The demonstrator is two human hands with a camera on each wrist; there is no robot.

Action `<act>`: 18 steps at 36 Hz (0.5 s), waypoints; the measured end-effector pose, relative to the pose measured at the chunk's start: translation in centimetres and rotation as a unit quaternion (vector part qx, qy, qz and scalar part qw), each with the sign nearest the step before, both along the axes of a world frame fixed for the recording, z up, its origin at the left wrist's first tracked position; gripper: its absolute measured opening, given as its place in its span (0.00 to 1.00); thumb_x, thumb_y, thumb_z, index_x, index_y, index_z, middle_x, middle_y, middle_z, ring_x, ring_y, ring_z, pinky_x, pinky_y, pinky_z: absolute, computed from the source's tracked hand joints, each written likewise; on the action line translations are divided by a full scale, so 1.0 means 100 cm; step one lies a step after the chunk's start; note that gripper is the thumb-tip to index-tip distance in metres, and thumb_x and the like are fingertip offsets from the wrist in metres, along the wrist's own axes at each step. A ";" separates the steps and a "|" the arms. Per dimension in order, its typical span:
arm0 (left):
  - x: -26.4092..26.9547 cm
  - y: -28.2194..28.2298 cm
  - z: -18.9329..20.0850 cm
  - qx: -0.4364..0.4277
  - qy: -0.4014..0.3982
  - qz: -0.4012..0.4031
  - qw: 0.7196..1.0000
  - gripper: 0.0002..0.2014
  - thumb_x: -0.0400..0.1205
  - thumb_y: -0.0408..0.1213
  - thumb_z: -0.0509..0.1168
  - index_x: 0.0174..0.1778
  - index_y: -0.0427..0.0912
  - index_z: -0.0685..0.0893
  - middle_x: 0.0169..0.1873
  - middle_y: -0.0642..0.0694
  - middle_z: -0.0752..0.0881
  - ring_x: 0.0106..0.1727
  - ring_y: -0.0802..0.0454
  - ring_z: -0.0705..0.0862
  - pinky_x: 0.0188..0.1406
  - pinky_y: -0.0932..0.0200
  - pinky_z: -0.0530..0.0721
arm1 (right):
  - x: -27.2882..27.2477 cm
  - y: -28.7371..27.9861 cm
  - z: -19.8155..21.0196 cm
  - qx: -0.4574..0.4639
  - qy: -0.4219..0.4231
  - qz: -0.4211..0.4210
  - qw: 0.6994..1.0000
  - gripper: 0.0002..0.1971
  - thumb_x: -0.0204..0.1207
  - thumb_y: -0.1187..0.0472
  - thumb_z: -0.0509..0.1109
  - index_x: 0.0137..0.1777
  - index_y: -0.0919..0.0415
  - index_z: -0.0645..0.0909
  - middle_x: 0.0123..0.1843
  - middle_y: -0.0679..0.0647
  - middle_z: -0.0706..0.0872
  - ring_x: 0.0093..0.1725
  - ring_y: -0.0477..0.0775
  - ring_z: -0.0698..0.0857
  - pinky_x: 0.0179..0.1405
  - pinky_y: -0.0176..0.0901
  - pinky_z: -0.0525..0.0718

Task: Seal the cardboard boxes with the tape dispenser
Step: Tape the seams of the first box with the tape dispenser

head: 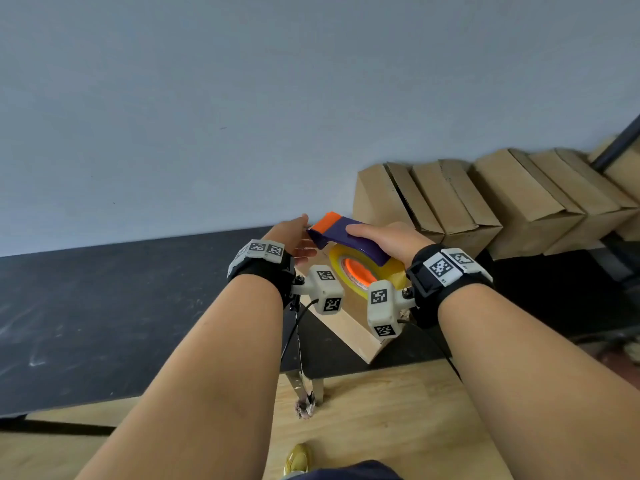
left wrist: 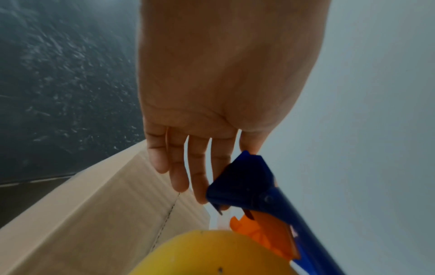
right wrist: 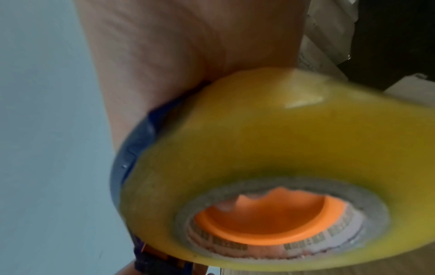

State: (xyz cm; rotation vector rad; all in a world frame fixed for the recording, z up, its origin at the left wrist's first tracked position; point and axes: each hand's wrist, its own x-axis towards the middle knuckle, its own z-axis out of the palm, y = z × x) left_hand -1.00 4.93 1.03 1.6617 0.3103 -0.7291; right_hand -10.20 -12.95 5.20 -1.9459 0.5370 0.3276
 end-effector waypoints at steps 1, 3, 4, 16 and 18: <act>0.001 0.000 -0.001 -0.005 0.005 0.004 1.000 0.19 0.87 0.52 0.55 0.44 0.42 0.82 0.37 0.44 0.88 0.38 0.47 0.84 0.49 0.54 0.78 | 0.000 -0.001 0.000 -0.002 0.000 0.001 1.000 0.23 0.72 0.38 0.75 0.51 0.58 0.86 0.44 0.54 0.90 0.39 0.50 0.87 0.37 0.37 0.80; 0.003 0.002 -0.003 -0.013 0.020 0.004 1.000 0.17 0.85 0.51 0.58 0.43 0.41 0.83 0.37 0.44 0.90 0.38 0.47 0.85 0.46 0.55 0.79 | -0.001 -0.002 -0.001 0.003 0.000 0.001 1.000 0.23 0.71 0.37 0.75 0.51 0.58 0.87 0.43 0.53 0.91 0.39 0.50 0.87 0.37 0.37 0.80; 0.003 0.003 -0.003 -0.013 0.027 0.002 1.000 0.17 0.85 0.51 0.59 0.44 0.42 0.83 0.36 0.44 0.91 0.38 0.47 0.86 0.46 0.55 0.79 | -0.001 -0.002 -0.001 0.007 0.000 0.000 1.000 0.23 0.71 0.37 0.75 0.51 0.59 0.87 0.44 0.54 0.91 0.39 0.50 0.87 0.38 0.37 0.81; 0.004 -0.001 -0.013 -0.032 0.029 0.012 0.999 0.10 0.87 0.38 0.58 0.41 0.42 0.78 0.20 0.51 0.86 0.38 0.49 0.84 0.45 0.53 0.83 | 0.000 -0.013 -0.013 0.025 0.008 0.003 1.000 0.30 0.66 0.33 0.77 0.53 0.61 0.89 0.47 0.57 0.93 0.51 0.59 0.91 0.60 0.52 0.85; 0.006 0.000 -0.014 -0.027 0.024 0.010 0.999 0.10 0.87 0.33 0.57 0.40 0.41 0.77 0.18 0.51 0.86 0.37 0.50 0.83 0.43 0.55 0.83 | -0.001 -0.014 -0.013 0.027 0.009 0.007 1.000 0.31 0.65 0.33 0.77 0.53 0.60 0.89 0.46 0.56 0.93 0.50 0.58 0.91 0.60 0.52 0.85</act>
